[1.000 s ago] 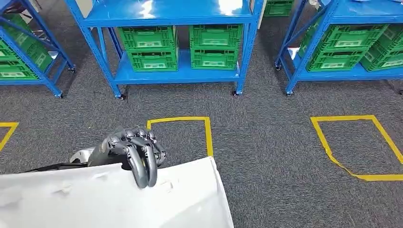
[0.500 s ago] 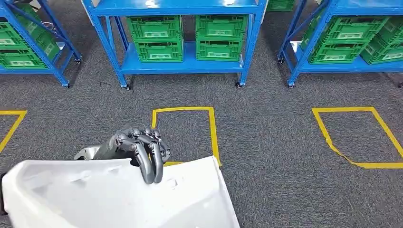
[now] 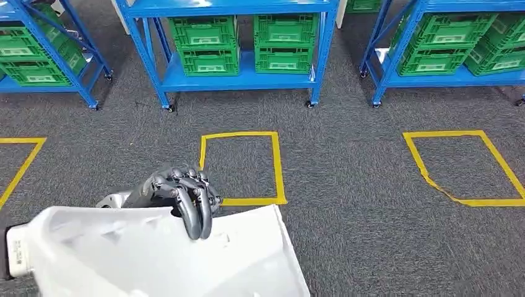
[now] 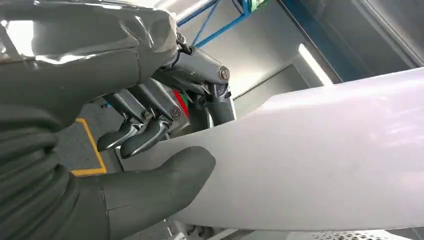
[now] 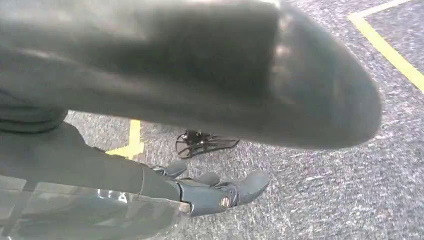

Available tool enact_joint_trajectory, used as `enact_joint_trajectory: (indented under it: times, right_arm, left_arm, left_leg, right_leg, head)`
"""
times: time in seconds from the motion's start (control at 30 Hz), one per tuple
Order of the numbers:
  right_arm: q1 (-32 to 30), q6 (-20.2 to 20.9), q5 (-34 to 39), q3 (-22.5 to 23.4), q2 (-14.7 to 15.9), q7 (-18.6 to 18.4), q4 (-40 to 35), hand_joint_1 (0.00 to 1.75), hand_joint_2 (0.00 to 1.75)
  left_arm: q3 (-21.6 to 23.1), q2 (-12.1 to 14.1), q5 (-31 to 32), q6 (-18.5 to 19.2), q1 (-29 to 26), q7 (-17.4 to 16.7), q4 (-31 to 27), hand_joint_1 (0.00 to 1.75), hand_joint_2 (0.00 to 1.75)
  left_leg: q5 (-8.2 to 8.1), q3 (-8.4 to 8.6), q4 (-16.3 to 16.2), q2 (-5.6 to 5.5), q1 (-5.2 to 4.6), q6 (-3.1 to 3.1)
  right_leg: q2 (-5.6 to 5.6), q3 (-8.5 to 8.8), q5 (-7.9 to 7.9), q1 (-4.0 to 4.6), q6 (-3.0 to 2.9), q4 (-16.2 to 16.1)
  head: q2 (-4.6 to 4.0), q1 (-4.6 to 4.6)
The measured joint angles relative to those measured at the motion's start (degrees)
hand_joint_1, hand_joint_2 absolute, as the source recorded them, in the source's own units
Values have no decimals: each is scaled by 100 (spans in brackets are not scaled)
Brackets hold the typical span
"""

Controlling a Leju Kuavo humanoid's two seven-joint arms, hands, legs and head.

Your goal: Take the parts from the cabinet and place them on the table.

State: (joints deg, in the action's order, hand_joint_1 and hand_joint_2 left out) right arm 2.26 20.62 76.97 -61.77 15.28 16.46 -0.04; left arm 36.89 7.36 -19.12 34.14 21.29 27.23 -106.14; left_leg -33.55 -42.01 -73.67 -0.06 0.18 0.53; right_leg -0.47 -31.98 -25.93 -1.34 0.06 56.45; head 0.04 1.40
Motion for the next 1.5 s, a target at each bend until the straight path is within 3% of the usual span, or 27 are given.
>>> enact_joint_trajectory:
  times: [0.03,0.07,0.17,0.2,0.3,0.37,0.4,0.47,0.5,0.53,0.57,0.67,0.7,0.73,0.8,0.87,0.93,1.0,1.03,1.07,1.1,1.2,1.23,1.33,1.4,1.43,1.5]
  right_arm:
    - [-18,424,215,116,-4,-5,0,0,0]
    - [-25,541,309,234,-24,13,-2,0,0]
    - [-44,522,329,269,-35,-2,-2,0,0]
    - [-71,480,344,280,-44,6,-2,0,0]
    - [-79,101,410,313,-83,54,-2,0,0]
    - [-72,23,438,326,-96,-52,-2,0,0]
    - [-74,54,425,326,-112,-72,-2,0,0]
    - [-74,185,381,324,-125,-53,-2,0,0]
    - [-68,216,366,319,-118,-24,-2,0,0]
    - [-48,222,353,308,-118,0,-2,0,0]
    - [-31,216,316,298,-107,48,-2,0,0]
    - [-56,282,125,156,-114,168,-2,0,0]
    - [-87,468,125,129,-114,168,-2,0,0]
    - [-87,665,132,116,-88,170,-2,0,0]
    - [-88,854,134,90,-70,225,-2,0,0]
    - [-95,869,130,50,-63,310,-2,0,0]
    - [-119,861,112,18,-55,350,-2,0,0]
    - [-124,843,99,-2,-55,356,-2,0,0]
    - [-120,823,99,-4,-57,365,-2,0,0]
    - [-119,779,101,-13,-68,380,-4,0,0]
    - [-120,744,99,-26,-64,389,-4,0,0]
    - [-120,602,44,-94,-31,398,-2,0,0]
    - [-120,570,23,-114,-24,398,-2,0,0]
    - [-125,550,-86,-190,44,398,-2,0,0]
    - [-135,566,-157,-262,77,422,-2,0,0]
    - [-145,574,-176,-284,90,433,-2,0,0]
    - [-148,585,-192,-327,122,441,-2,0,0]
  left_arm:
    - [2,22,4,-13,-4,24,31,175,175]
    - [-4,37,20,-33,31,52,39,175,175]
    - [-2,55,11,-15,58,79,46,175,175]
    - [0,55,11,-13,59,79,50,175,175]
    - [20,46,-2,-13,59,76,59,175,175]
    - [44,33,-9,-4,56,48,66,175,175]
    - [57,31,-13,-4,56,41,72,175,175]
    - [79,31,-35,-7,54,31,88,175,175]
    - [85,33,-52,-7,54,22,94,175,175]
    - [87,33,-61,-7,56,22,94,175,175]
    - [79,35,-66,-7,58,24,92,175,175]
    - [83,37,-66,-4,42,39,94,175,175]
    - [79,55,-66,-4,36,54,96,175,175]
    - [72,66,-66,-2,28,70,96,175,175]
    - [55,94,-66,-2,24,98,96,175,175]
    - [20,105,-63,-2,-16,118,96,175,175]
    - [2,123,-17,-4,-53,116,96,175,175]
    - [-7,136,4,-7,-55,114,96,175,175]
    - [-18,136,4,-11,-54,118,94,175,175]
    - [-26,136,22,-20,-51,122,88,175,175]
    - [-31,136,26,-24,-51,138,74,175,175]
    - [-28,142,26,-50,-43,153,72,175,175]
    - [-20,136,17,-50,-38,155,66,175,175]
    - [0,114,-7,-55,-34,162,63,175,175]
    - [20,118,-44,-50,-37,162,63,175,175]
    - [24,120,-63,-39,-40,162,63,175,175]
    - [26,122,-68,-20,-38,162,63,175,175]
  left_leg:
    - [410,305,-43,0,32,-1]
    - [169,1735,1900,-15,-15,-146]
    - [339,1555,1862,-8,-95,-225]
    - [482,1523,1964,11,-32,-292]
    - [780,1249,1978,31,-73,-390]
    - [955,1010,1958,34,-95,-397]
    - [1041,883,1938,36,-96,-388]
    - [1194,609,1866,39,-84,-351]
    - [1255,485,1806,36,-79,-324]
    - [1297,389,1720,33,-86,-291]
    - [1327,283,1617,33,-108,-256]
    - [1495,268,1634,53,-73,-154]
    - [1523,233,1630,45,-54,-122]
    - [1308,188,1553,26,-32,-76]
    - [475,40,874,27,-5,-1]
    - [116,-111,34,27,10,33]
    - [440,-35,-268,27,10,21]
    - [751,552,416,19,-5,-76]
    - [699,996,991,10,-37,-156]
    - [396,1367,1556,28,-65,-248]
    - [336,1463,1755,32,-73,-224]
    - [433,1388,1833,33,-134,-344]
    - [575,1414,1934,63,-86,-356]
    - [729,1247,1952,61,-92,-415]
    - [810,1153,1930,57,-94,-396]
    - [839,1097,1907,57,-85,-379]
    - [856,1009,1821,56,-59,-344]
  right_leg:
    - [2,-266,197,2,30,16]
    - [20,-491,460,30,125,18]
    - [18,-495,681,-33,254,-104]
    - [25,-542,714,-16,270,-117]
    - [33,-835,-273,-23,66,769]
    - [36,-992,-612,-22,111,1633]
    - [36,-950,-552,-26,185,1853]
    - [35,-535,-188,-45,367,1548]
    - [35,-188,-120,-62,397,1122]
    - [35,239,-260,-79,375,584]
    - [47,638,-580,-21,303,-27]
    - [56,480,-556,29,135,52]
    - [40,431,-480,-29,77,40]
    - [14,371,-415,-22,39,40]
    - [7,200,-272,-15,-17,41]
    - [8,50,-127,-2,-25,47]
    - [9,-128,9,12,-8,54]
    - [11,-284,139,44,10,53]
    - [14,-308,188,49,14,53]
    - [18,-326,223,61,44,54]
    - [8,-329,256,49,77,52]
    - [1,-320,378,23,202,-30]
    - [8,-389,335,3,184,72]
    - [32,-857,-359,6,103,1179]
    - [32,-1064,-625,-7,164,1858]
    - [31,-950,-595,-26,224,1761]
    - [29,-318,-315,-76,386,818]
  head:
    - [0,4]
    - [0,-9]
    - [0,15]
    - [0,6]
    - [0,-48]
    - [0,-50]
    - [0,-46]
    - [0,-50]
    - [0,-48]
    - [0,-53]
    - [0,-55]
    - [0,-26]
    - [0,-33]
    - [0,-20]
    - [0,-15]
    - [0,-15]
    - [0,-13]
    - [0,-13]
    - [0,-11]
    - [0,-20]
    - [0,-24]
    - [0,-11]
    - [0,-13]
    - [0,-33]
    - [0,-33]
    - [0,-29]
    - [0,-33]
